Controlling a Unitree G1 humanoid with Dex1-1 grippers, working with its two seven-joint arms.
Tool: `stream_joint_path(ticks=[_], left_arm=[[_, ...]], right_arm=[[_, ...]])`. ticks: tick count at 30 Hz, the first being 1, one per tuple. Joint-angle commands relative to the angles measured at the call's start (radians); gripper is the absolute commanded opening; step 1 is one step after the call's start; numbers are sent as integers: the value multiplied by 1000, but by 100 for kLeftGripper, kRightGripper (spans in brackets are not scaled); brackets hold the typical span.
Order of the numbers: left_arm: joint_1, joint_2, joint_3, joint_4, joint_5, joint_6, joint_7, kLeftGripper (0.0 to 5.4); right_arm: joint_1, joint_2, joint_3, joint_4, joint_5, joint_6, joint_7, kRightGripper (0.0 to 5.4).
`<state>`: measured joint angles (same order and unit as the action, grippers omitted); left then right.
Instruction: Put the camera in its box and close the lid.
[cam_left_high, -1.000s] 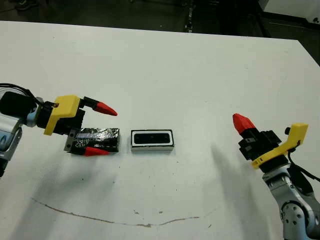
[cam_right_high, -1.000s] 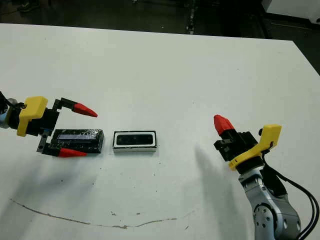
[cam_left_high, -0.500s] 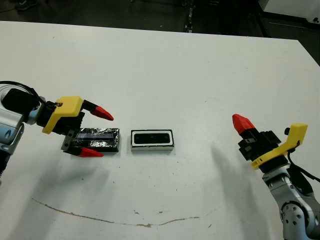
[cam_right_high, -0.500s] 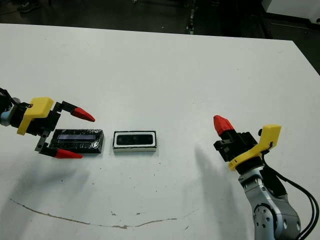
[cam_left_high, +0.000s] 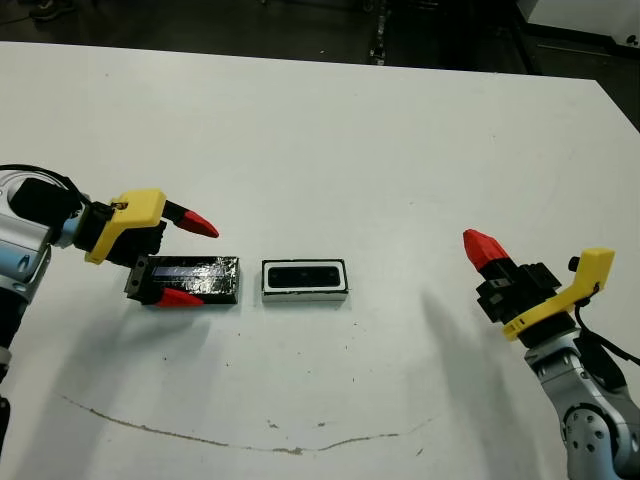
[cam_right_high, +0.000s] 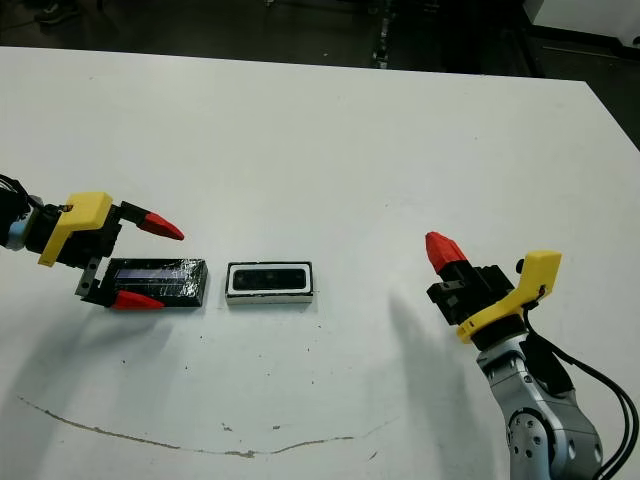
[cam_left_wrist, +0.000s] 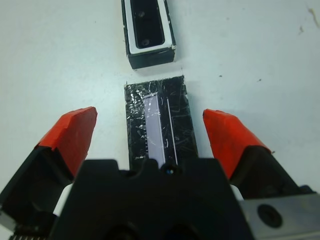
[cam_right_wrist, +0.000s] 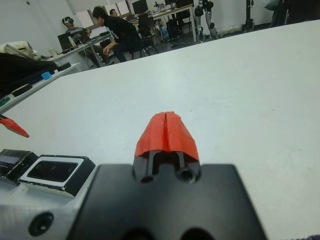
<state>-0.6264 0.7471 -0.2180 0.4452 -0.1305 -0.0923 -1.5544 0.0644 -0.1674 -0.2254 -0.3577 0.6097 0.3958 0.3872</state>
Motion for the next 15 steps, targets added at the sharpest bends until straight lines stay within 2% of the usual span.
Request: stream_joint_path(ticks=[1, 3, 10, 15], left_arm=[[-10, -11, -9, 39, 6, 0, -16, 540], [-11, -13, -10, 55, 9, -8, -19, 540], [-30, -13, -35, 98, 32, 73, -39, 540], [-46, 2, -66, 84, 72, 137, -49, 540]], right_arm=[[17, -14, 0, 4, -8, -13, 3, 2], [19, -14, 0, 1, -8, -13, 0, 2], [23, -12, -3, 1, 3, -13, 1, 2], [24, -12, -4, 2, 10, -6, -3, 2]])
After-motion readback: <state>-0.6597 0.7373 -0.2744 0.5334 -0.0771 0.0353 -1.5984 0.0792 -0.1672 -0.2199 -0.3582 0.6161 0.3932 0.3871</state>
